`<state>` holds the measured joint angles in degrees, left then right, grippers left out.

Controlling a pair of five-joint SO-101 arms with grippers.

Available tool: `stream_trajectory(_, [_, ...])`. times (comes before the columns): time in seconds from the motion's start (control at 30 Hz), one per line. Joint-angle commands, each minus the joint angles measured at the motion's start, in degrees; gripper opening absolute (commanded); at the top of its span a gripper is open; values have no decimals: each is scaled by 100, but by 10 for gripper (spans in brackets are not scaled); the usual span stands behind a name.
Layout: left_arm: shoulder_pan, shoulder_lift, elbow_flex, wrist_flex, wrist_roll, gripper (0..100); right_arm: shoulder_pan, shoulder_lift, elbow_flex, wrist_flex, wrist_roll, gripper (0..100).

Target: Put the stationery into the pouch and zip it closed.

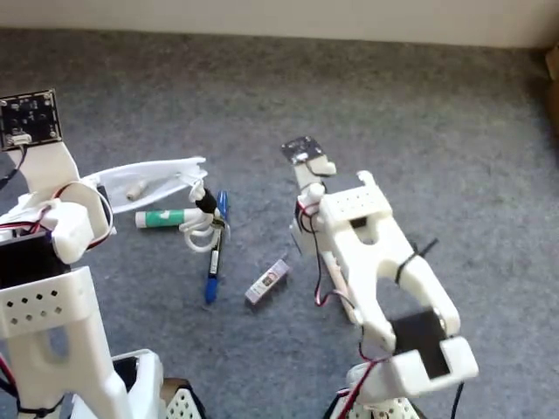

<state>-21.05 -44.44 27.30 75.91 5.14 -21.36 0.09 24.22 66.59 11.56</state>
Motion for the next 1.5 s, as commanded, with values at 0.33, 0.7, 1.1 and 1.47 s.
stream_trajectory(0.33, [75,40,66,-26,62,7,66,1965,-1921,-75,-97,115])
stream_trajectory(0.7, [92,40,57,-26,62,7,251,2334,-1895,-75,-88,60])
stream_trajectory(1.1, [101,40,40,9,62,7,242,1640,-1895,637,-105,5])
stream_trajectory(1.47, [119,75,-303,9,220,10,215,-1086,-1279,822,-264,5])
